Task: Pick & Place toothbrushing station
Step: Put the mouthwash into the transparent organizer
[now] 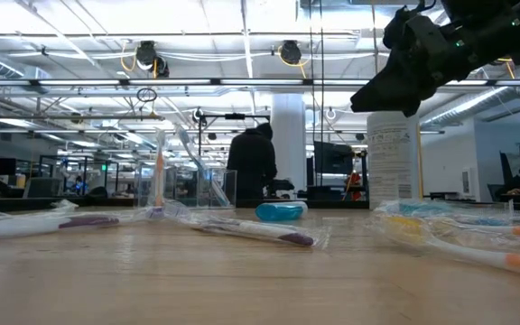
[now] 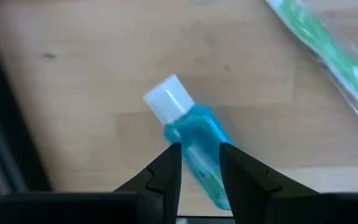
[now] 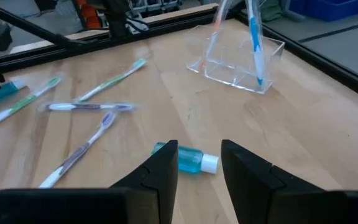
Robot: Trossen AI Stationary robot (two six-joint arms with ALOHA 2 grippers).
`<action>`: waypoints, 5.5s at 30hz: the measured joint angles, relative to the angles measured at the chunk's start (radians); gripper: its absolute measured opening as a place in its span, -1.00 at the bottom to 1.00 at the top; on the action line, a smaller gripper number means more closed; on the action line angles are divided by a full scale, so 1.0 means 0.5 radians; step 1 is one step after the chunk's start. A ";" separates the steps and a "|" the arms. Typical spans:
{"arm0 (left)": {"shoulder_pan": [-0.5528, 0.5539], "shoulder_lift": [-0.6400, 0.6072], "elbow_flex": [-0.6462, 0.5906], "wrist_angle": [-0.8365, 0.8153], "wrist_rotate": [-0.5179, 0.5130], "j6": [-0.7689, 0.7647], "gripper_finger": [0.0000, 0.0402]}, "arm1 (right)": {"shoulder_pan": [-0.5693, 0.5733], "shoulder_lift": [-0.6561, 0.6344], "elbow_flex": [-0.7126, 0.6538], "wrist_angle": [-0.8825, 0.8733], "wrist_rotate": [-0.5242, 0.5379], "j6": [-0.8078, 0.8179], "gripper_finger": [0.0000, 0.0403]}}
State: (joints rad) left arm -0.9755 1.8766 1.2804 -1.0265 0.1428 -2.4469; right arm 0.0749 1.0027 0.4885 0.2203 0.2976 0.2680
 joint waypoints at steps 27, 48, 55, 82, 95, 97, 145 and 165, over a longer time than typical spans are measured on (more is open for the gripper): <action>-0.058 -0.014 -0.001 -0.266 -0.049 0.133 -0.03 | -0.001 -0.001 0.000 0.105 0.032 0.009 -0.43; -0.025 0.163 0.002 -0.127 -0.110 -0.042 0.14 | -0.001 -0.001 0.000 0.104 0.031 0.013 -0.43; 0.000 0.198 0.008 -0.085 -0.156 -0.048 -0.07 | -0.001 0.000 0.000 0.104 0.033 0.015 -0.43; 0.108 -0.344 -0.005 -0.369 -1.562 0.488 -0.49 | -0.001 0.000 0.000 0.105 0.038 0.015 -0.43; 0.648 -0.512 -0.001 -0.383 -3.424 1.445 -0.48 | -0.002 0.000 0.000 0.121 0.038 0.015 -0.43; 0.813 -0.498 -0.009 -0.394 -3.391 1.521 -0.48 | -0.002 0.000 0.000 0.121 0.038 0.015 -0.43; 1.974 -0.711 -0.093 1.758 -2.084 4.487 -0.48 | -0.002 0.000 0.000 0.375 0.032 -0.248 -0.43; 2.252 -1.117 -0.853 2.928 -1.701 4.853 -0.48 | -0.002 -0.001 0.000 0.372 0.030 -0.235 -0.43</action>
State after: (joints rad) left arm 0.1504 1.3183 0.8542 0.4372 -0.7077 -0.0202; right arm 0.0738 1.0023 0.4885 0.4062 0.3126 0.1505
